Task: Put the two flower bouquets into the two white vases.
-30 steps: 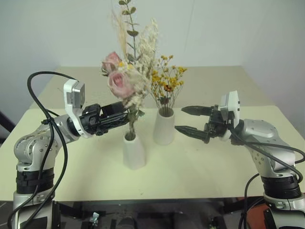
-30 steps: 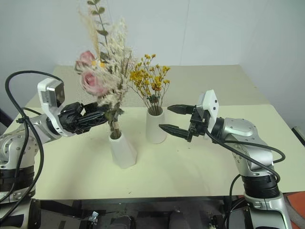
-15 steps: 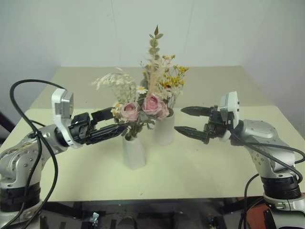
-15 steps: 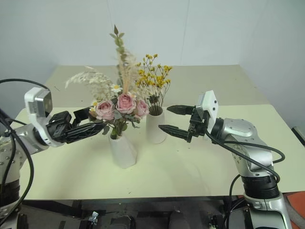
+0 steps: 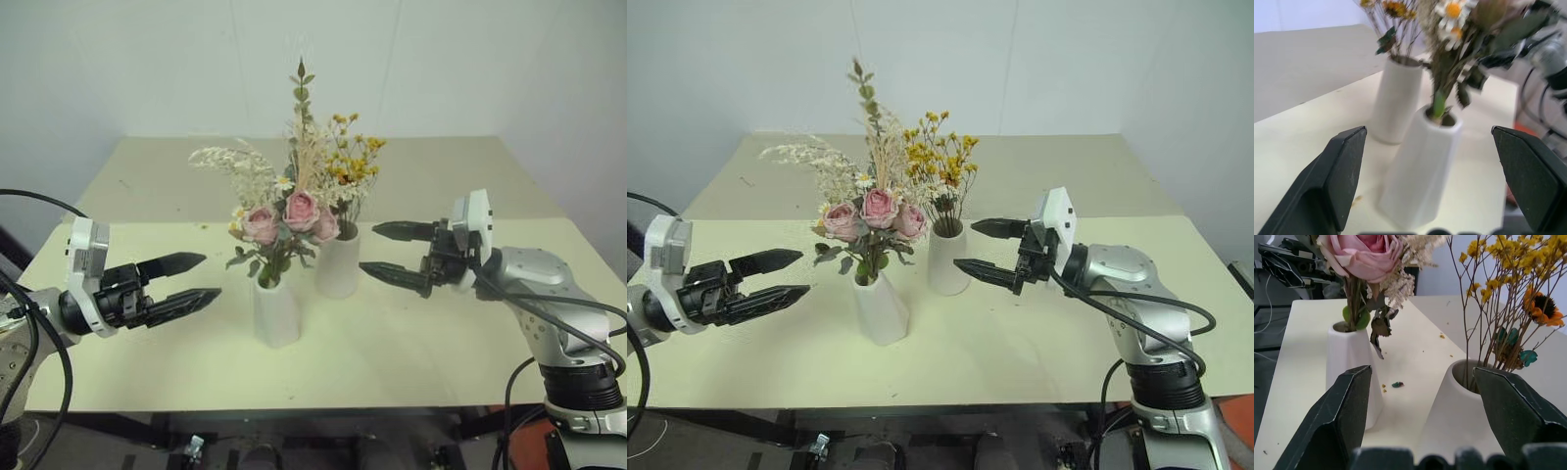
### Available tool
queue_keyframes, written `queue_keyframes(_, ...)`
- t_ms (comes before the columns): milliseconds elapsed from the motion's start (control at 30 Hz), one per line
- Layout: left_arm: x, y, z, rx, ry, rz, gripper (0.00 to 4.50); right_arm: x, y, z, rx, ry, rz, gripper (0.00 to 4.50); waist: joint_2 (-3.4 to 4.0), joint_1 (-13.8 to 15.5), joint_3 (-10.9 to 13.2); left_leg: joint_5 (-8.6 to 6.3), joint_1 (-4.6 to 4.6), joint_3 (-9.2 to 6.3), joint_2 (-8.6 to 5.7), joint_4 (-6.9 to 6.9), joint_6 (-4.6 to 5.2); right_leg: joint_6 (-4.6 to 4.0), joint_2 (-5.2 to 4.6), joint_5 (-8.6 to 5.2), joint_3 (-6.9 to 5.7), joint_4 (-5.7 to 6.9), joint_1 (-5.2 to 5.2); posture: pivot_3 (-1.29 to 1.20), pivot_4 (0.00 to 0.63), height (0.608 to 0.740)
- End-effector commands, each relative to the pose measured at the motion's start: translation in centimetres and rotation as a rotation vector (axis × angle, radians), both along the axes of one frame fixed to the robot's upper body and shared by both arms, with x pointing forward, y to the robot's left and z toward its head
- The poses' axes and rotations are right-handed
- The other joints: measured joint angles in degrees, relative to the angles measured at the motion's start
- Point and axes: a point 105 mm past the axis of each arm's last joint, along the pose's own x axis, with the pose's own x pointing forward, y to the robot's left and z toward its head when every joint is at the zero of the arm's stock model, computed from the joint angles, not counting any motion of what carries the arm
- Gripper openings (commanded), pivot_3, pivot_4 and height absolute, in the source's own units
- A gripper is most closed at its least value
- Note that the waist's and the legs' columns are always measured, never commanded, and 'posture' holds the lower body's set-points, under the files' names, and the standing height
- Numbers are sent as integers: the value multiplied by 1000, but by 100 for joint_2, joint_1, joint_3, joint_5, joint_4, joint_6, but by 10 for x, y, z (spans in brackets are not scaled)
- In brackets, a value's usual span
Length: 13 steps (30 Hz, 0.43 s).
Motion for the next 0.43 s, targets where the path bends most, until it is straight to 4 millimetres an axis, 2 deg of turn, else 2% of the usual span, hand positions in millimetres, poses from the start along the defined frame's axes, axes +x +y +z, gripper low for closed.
queue_keyframes(33,-2,5,5,78,-63,-15,4458,-4,-11,10,1,-33,-20,3915,0,6,0,0,-1,0,0,0,0,0,0,0,0,-1,0,0,150,740)
queue_keyframes(233,-1,13,-1,151,-76,-38,4458,-10,-35,7,-28,-8,-88,3915,0,5,0,0,-1,0,1,-1,0,1,0,-1,0,-1,-1,0,150,740)
queue_keyframes(433,2,11,-1,193,-116,-66,4458,-15,-74,-1,-86,36,-207,3915,0,8,0,0,-3,1,2,-2,0,1,-1,-2,0,-3,0,0,150,740)
